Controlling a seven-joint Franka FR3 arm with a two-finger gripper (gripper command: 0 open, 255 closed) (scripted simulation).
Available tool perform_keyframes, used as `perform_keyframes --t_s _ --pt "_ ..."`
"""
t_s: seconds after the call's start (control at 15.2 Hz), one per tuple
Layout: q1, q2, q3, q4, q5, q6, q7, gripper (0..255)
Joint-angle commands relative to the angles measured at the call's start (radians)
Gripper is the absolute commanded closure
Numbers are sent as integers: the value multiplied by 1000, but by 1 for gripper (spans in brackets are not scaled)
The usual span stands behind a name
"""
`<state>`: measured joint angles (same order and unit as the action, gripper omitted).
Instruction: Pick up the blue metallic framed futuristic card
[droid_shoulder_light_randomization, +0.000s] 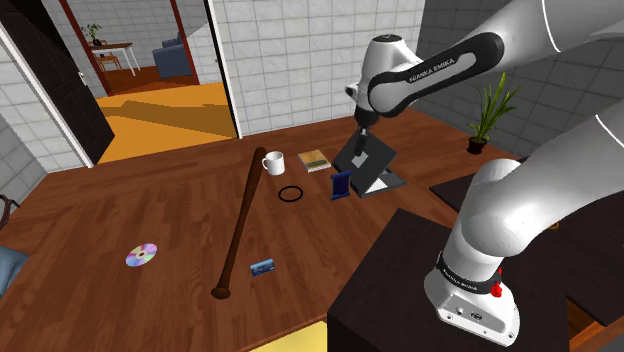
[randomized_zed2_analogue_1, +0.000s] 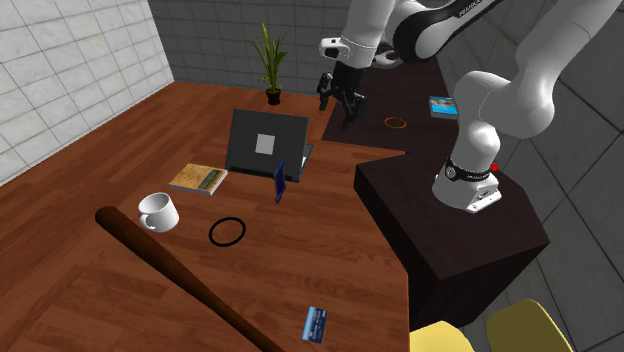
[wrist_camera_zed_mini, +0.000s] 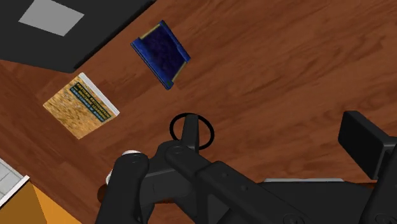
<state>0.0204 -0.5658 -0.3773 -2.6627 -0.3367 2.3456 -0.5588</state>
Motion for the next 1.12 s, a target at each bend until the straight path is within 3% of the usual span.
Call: perform_keyframes --t_s 0.0,0.33,0.53,0.66,0.79,0.92,1.06 --pt "9 64 -45 -6 -15 84 -63 0" --pt "72 276 -174 23 15 294 -248 0" --pt "145 423 -263 60 126 413 -417 0" --pt "203 533 -313 93 287 481 -591 0" --pt "215 651 -302 140 532 528 -828 0" --pt "138 756 -205 202 743 553 -1041 0" --pt "32 846 -91 268 872 572 -1195 0"
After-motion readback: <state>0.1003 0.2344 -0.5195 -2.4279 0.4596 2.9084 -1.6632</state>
